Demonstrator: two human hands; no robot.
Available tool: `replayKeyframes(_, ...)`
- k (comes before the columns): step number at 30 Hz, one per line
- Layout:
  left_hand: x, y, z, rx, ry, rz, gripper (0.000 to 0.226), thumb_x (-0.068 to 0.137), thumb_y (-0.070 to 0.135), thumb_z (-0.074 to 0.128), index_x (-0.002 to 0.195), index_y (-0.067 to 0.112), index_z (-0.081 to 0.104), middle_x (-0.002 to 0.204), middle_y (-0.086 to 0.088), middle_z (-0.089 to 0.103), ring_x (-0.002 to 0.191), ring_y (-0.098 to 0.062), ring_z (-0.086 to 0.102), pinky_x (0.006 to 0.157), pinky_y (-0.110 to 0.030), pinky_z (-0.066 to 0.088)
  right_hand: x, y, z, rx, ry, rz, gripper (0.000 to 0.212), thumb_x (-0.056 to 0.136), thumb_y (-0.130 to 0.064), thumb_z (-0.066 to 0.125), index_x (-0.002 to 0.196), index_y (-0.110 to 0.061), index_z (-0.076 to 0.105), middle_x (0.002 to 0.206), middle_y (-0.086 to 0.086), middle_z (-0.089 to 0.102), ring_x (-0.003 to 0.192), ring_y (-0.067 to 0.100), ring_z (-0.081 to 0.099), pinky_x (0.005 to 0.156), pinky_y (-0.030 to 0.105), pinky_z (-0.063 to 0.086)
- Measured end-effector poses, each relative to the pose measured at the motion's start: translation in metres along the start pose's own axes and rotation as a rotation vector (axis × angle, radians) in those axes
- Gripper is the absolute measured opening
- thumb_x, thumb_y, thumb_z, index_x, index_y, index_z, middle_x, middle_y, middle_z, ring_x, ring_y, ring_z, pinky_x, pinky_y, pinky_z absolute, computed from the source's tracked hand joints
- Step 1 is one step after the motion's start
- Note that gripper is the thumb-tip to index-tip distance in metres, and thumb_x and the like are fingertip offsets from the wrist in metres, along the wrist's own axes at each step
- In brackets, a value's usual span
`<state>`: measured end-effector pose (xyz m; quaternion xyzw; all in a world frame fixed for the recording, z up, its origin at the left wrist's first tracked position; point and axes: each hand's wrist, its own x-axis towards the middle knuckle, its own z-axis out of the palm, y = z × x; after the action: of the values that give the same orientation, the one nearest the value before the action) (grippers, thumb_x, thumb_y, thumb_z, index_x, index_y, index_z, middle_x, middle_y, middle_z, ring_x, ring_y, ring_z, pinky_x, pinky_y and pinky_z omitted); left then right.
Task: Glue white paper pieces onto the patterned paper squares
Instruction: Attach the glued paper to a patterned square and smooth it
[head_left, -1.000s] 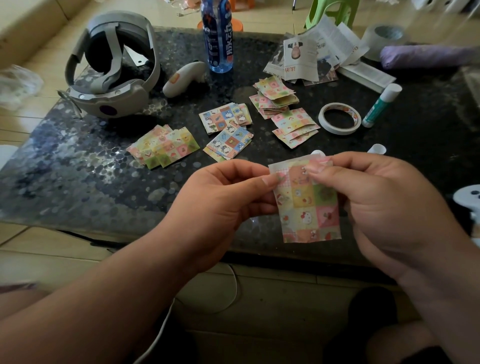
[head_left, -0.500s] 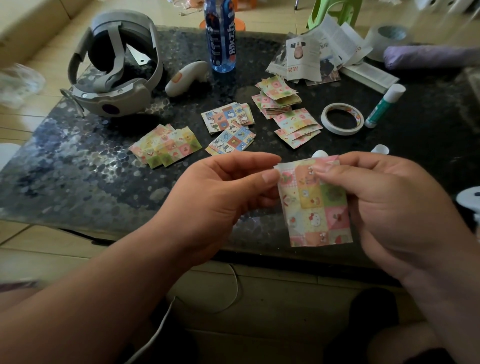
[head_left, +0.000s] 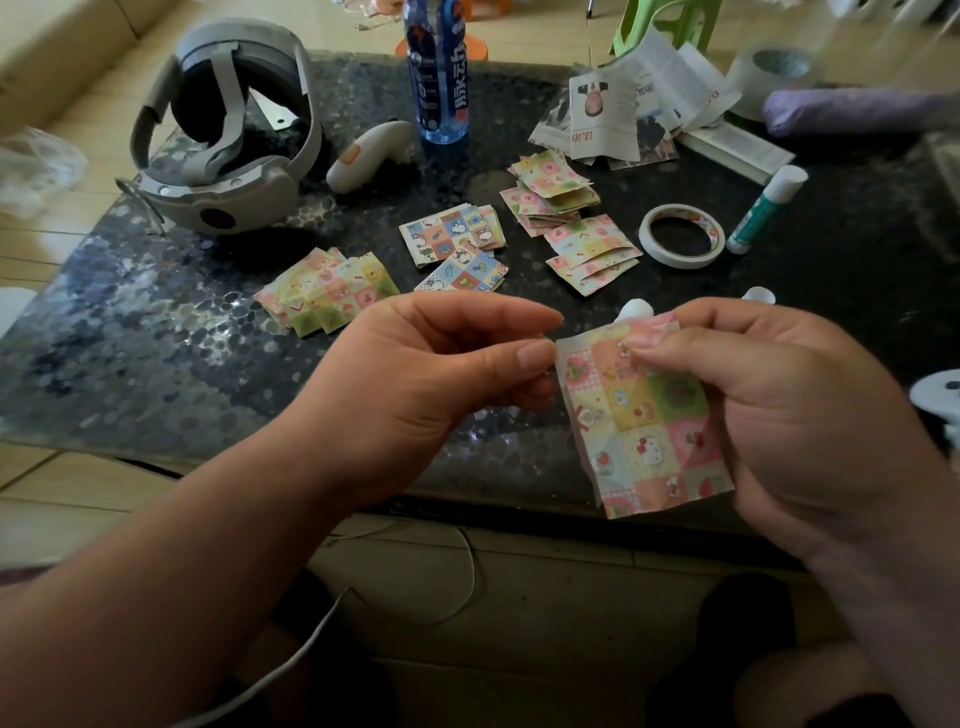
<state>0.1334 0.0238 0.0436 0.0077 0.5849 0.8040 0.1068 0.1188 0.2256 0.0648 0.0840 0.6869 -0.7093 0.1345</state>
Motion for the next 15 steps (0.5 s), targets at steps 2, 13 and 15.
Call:
replayKeyframes(2, 0.0001, -0.0001, -0.0006, 0.029, 0.005, -0.001, 0.021, 0.068, 0.013, 0.079, 0.088, 0.014, 0.081, 0.087, -0.017, 0.076, 0.081, -0.03, 0.072, 0.079, -0.035, 0.061, 0.0002, -0.0002, 0.0, -0.012, -0.01, -0.007, 0.02, 0.086, -0.007, 0.07, 0.069, -0.014, 0.077, 0.086, 0.016, 0.077, 0.08, 0.032, 0.077, 0.072, 0.053, 0.063)
replayKeyframes(13, 0.0015, 0.0009, -0.0045, 0.112, -0.013, -0.013, 0.018, 0.068, 0.018, 0.08, 0.085, 0.016, 0.082, 0.088, -0.016, 0.076, 0.081, -0.028, 0.073, 0.081, -0.034, 0.059, 0.0, -0.0005, 0.0, -0.025, -0.068, -0.002, 0.022, 0.088, -0.006, 0.068, 0.069, -0.013, 0.075, 0.081, 0.013, 0.077, 0.074, 0.025, 0.077, 0.062, 0.041, 0.064)
replayKeyframes(15, 0.0018, 0.0013, -0.0056, 0.117, -0.021, -0.021, 0.017, 0.068, 0.018, 0.08, 0.085, 0.016, 0.082, 0.089, -0.016, 0.076, 0.082, -0.029, 0.073, 0.081, -0.034, 0.059, 0.0005, -0.0001, 0.0, -0.007, -0.086, 0.013, 0.017, 0.086, -0.005, 0.069, 0.071, -0.01, 0.074, 0.081, 0.014, 0.077, 0.072, 0.024, 0.076, 0.06, 0.037, 0.063)
